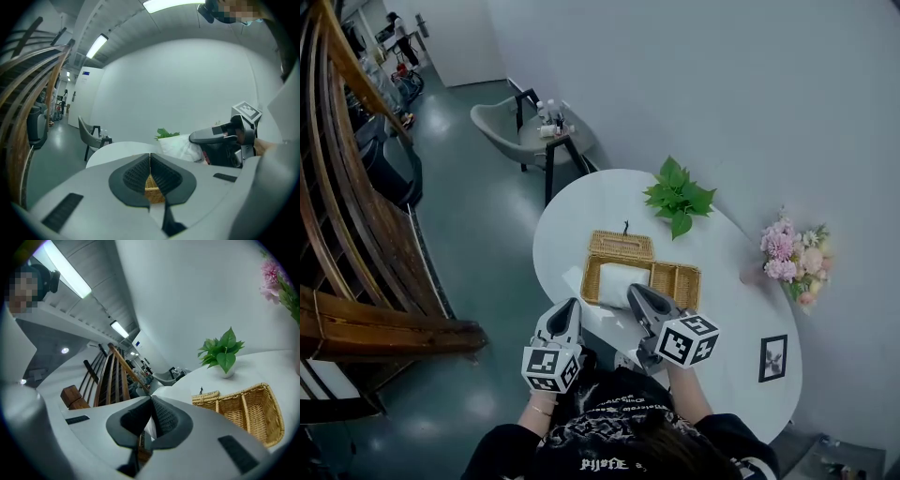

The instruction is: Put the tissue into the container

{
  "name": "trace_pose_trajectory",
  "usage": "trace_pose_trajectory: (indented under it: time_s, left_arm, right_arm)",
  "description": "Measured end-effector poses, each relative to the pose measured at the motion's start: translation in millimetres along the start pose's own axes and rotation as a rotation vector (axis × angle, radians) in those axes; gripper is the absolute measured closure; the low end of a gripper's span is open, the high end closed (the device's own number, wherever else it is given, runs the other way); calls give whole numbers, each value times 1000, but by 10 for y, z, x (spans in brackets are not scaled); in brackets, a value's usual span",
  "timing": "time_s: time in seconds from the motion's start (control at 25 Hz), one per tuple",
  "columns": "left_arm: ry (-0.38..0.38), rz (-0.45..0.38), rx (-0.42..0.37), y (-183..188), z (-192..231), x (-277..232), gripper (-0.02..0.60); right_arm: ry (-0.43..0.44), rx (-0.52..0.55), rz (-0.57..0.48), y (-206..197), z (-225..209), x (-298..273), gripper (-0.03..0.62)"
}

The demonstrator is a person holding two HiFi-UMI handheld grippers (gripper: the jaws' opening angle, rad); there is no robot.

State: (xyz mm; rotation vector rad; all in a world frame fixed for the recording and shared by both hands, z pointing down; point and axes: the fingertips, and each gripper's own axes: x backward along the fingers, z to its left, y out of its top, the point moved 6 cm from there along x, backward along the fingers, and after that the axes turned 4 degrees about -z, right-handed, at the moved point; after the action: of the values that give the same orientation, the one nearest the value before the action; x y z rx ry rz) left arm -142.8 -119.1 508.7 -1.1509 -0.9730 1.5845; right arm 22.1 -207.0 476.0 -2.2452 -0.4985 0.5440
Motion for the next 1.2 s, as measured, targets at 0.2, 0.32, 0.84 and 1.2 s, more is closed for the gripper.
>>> trace_pose_trajectory:
  time_s: [0.2,0.32,0.84,1.2]
  left_arm:
    - [-22,-2,3,45,91,-88,555]
    - [-41,0,8,50,130,-110,555]
    - [-58,-4,10,109,395,-170,555]
    - [-66,-3,9,130,489,-196,555]
  right_arm:
    - [-30,-14,21,2,-23,-125,569]
    - [-46,-29,35,-28,-56,-184,569]
    - [-102,-73,66,-140,-133,-449,569]
    - [-135,-95,97,-250,-243,-603,569]
